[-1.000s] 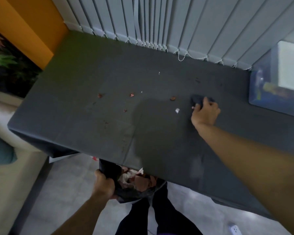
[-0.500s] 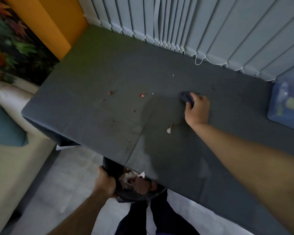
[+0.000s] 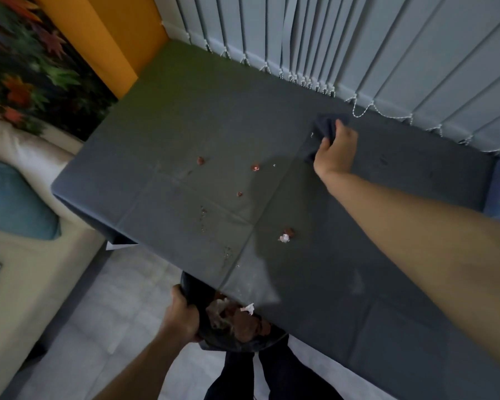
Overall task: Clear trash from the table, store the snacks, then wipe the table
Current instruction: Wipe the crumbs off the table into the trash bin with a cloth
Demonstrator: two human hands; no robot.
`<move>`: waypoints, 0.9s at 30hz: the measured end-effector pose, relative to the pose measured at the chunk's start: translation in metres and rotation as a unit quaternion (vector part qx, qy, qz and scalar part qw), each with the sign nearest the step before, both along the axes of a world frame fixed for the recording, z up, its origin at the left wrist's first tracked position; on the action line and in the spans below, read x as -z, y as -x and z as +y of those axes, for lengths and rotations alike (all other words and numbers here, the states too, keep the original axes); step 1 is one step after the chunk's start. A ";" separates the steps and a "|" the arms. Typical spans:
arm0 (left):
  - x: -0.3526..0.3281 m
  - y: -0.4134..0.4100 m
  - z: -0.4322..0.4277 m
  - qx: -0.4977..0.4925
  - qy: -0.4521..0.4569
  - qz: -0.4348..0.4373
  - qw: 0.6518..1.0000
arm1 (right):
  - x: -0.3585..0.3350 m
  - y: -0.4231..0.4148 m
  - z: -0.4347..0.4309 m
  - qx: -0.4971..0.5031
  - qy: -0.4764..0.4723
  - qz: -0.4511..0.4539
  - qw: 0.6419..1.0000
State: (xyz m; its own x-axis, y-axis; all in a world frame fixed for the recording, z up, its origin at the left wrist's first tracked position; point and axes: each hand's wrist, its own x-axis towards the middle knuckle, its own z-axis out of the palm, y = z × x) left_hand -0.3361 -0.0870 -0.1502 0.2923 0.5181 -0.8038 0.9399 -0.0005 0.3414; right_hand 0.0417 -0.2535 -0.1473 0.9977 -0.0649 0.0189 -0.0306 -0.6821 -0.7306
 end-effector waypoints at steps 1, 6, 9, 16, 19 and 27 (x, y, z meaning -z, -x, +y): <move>0.000 0.000 0.001 0.003 0.000 0.003 1.000 | -0.001 -0.008 0.005 -0.015 0.011 0.022 1.000; -0.001 0.000 0.003 0.008 0.003 0.013 1.000 | 0.002 -0.005 0.020 -0.151 0.070 0.032 0.985; -0.001 -0.002 0.002 -0.002 0.008 0.018 1.000 | 0.003 0.026 0.019 -0.236 0.054 -0.010 0.970; -0.003 -0.003 0.004 -0.012 0.013 0.016 1.000 | 0.009 0.025 0.035 -0.120 0.014 -0.007 0.993; -0.001 -0.002 0.004 -0.013 0.011 0.018 1.000 | 0.007 0.037 0.052 -0.223 0.023 -0.005 0.974; -0.004 0.003 0.008 -0.034 0.003 0.012 0.999 | 0.010 0.052 0.066 -0.190 -0.017 -0.081 0.978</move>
